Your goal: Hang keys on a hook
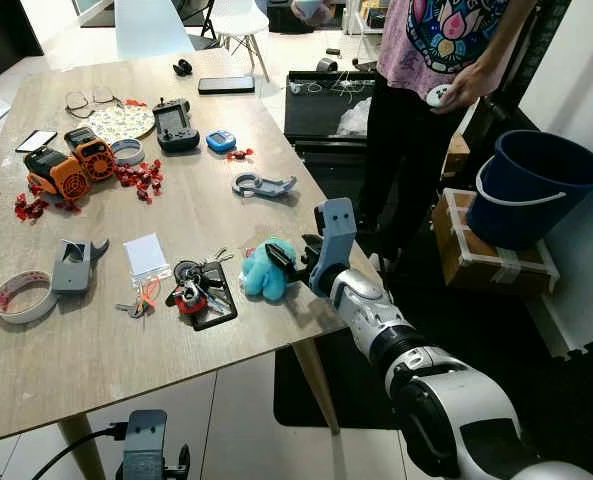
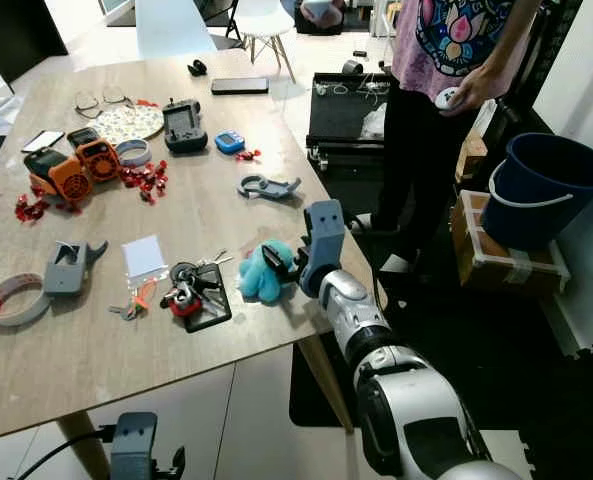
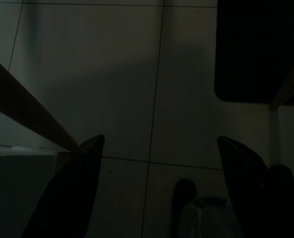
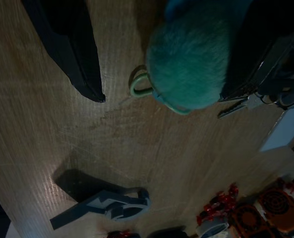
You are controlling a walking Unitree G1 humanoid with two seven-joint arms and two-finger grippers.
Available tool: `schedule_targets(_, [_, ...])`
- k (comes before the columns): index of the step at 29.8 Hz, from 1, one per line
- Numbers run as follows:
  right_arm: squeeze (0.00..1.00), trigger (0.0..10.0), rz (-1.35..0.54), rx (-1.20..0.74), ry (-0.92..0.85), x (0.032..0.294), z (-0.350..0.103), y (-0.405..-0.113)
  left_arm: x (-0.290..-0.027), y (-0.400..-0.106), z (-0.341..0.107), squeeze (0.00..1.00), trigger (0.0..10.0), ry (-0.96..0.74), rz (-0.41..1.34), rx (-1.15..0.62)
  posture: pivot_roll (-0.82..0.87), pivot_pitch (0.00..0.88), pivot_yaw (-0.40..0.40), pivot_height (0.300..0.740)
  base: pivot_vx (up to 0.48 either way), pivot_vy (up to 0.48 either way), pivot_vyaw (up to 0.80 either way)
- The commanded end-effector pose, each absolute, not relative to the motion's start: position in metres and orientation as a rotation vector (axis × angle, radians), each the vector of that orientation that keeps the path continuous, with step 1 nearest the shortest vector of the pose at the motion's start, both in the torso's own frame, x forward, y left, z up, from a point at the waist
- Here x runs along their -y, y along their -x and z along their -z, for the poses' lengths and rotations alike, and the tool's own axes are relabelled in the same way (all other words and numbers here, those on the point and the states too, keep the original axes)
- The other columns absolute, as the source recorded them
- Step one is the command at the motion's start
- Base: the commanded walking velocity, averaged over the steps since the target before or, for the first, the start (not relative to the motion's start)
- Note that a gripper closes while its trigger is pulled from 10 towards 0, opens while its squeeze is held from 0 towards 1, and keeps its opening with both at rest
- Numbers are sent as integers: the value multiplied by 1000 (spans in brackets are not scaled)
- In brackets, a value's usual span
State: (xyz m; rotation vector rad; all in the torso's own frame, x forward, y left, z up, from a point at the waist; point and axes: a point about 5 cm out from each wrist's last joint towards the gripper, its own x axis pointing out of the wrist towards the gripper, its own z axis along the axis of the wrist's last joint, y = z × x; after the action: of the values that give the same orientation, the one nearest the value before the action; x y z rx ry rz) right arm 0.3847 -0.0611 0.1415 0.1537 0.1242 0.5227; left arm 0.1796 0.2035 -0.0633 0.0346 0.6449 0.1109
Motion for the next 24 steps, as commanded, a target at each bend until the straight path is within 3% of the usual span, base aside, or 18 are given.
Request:
schedule_targets(1, [0, 10000, -526, -166, -135, 59, -136, -383, -202, -173, 67, 0, 10000, -27, -119, -671, 65, 153, -5, 740, 0, 0, 0])
schedule_targets(24, [0, 10000, -555, -309, -435, 44, -132, -380, -203, -175, 66, 0, 10000, -32, -128, -685, 64, 148, -7, 740, 0, 0, 0])
